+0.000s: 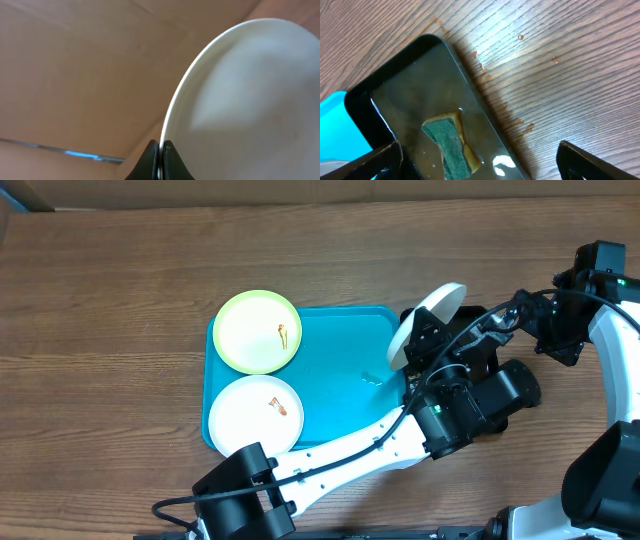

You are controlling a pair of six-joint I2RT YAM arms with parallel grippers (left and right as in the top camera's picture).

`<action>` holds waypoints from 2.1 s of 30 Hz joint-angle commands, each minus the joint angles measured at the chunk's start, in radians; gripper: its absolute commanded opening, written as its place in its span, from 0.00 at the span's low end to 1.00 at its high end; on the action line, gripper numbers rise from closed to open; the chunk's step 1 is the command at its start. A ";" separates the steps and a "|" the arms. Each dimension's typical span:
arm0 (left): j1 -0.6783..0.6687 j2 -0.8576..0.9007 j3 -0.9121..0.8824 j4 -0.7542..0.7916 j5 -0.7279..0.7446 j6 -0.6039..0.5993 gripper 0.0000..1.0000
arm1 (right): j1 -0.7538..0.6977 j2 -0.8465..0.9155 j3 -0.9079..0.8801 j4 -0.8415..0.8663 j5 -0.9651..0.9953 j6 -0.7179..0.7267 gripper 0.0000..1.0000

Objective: Clean dirty plates on tray and stack at the side
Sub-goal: 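Carry the white plate left off the tray and set it on the table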

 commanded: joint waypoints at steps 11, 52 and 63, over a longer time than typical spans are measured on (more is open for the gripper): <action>0.194 -0.089 0.022 -0.376 0.627 -0.599 0.04 | 0.001 -0.014 0.019 0.005 -0.005 0.004 1.00; 1.616 -0.326 -0.372 -0.496 1.016 -0.789 0.04 | 0.001 -0.014 0.019 0.005 -0.005 0.004 1.00; 1.616 -0.181 -0.381 -0.444 0.995 -0.806 0.04 | 0.001 -0.014 0.019 0.005 -0.005 0.004 1.00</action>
